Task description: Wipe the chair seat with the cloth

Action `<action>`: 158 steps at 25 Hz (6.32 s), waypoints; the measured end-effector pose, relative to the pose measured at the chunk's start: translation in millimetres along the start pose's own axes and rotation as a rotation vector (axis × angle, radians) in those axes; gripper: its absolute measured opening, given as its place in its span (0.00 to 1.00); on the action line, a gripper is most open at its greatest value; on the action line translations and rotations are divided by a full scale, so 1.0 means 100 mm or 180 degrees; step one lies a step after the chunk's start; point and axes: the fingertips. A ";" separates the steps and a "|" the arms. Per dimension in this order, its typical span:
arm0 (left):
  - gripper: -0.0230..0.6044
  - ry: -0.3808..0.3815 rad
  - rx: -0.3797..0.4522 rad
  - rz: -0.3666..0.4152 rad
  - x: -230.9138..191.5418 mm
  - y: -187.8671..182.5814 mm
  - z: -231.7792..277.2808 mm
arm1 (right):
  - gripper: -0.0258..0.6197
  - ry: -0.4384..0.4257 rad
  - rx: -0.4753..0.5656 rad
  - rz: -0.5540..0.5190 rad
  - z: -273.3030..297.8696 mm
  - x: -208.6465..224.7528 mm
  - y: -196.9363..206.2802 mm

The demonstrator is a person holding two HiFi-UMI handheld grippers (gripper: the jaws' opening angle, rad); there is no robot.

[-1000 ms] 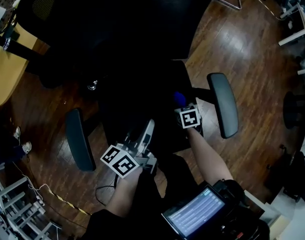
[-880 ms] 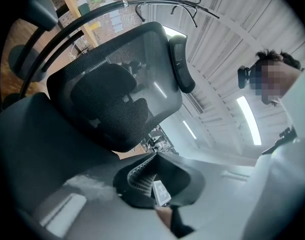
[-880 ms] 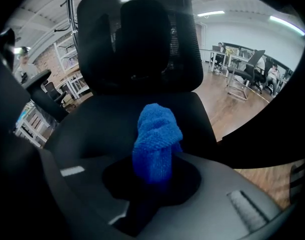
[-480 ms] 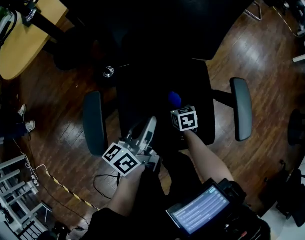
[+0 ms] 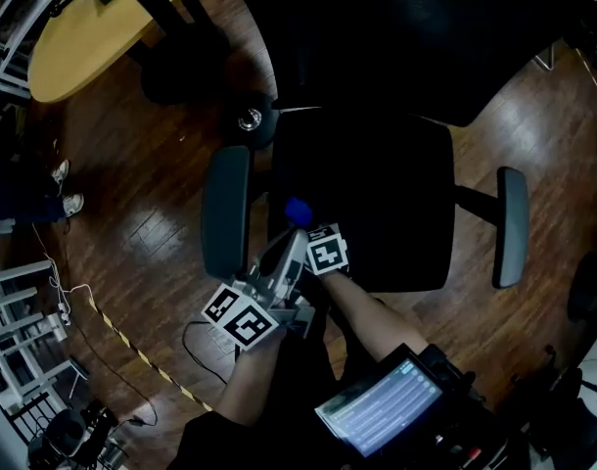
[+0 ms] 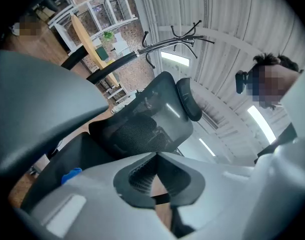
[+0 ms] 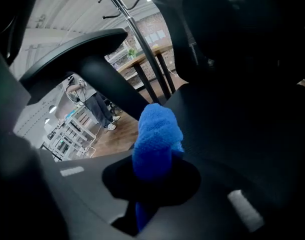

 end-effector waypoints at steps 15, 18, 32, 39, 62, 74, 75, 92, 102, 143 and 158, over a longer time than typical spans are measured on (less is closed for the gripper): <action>0.03 0.0278 -0.0347 -0.0027 0.22 0.44 0.33 | 0.11 0.0768 -0.0030 0.0056 -0.79 1.15 0.23; 0.03 0.0435 -0.0552 0.0014 0.39 0.73 0.52 | 0.11 0.1072 0.0070 0.0120 -1.26 1.57 0.17; 0.03 0.0712 -0.1049 -0.0090 0.67 1.46 0.84 | 0.11 0.1649 0.0070 0.0186 -2.15 2.33 0.39; 0.03 0.0556 -0.0788 -0.0050 0.55 1.04 0.79 | 0.11 0.1496 0.0182 0.0142 -1.93 2.02 0.15; 0.03 -0.0003 -0.0084 0.0126 -0.09 -0.01 0.09 | 0.11 0.0183 -0.0271 0.0161 -0.46 -0.05 0.45; 0.03 0.0493 -0.0827 0.0046 0.39 0.88 0.68 | 0.11 0.1210 -0.0169 0.0884 -1.50 1.38 0.64; 0.03 0.0540 -0.0886 0.0038 0.45 0.98 0.70 | 0.11 0.1255 -0.0140 0.0911 -1.60 1.47 0.65; 0.03 0.0648 -0.1082 0.0017 0.74 1.31 0.77 | 0.11 0.1277 0.0198 0.0899 -2.33 1.91 0.52; 0.03 0.0665 -0.0761 0.0115 1.48 -0.02 0.41 | 0.11 -0.0358 0.1955 0.1019 -3.39 -0.02 -1.70; 0.03 0.1647 0.0090 0.0115 3.18 -0.58 -1.69 | 0.11 -0.1569 0.3382 0.0288 -5.51 -2.42 -1.89; 0.03 0.1823 -0.0115 0.0213 3.51 -0.21 -1.55 | 0.11 -0.1557 0.3498 0.0267 -5.76 -2.24 -1.80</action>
Point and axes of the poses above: the fingertips, and each gripper's own axes: z forward along the fingers, x to its right, y out of its underside, and after that the axes turned 12 degrees about x, right-handed
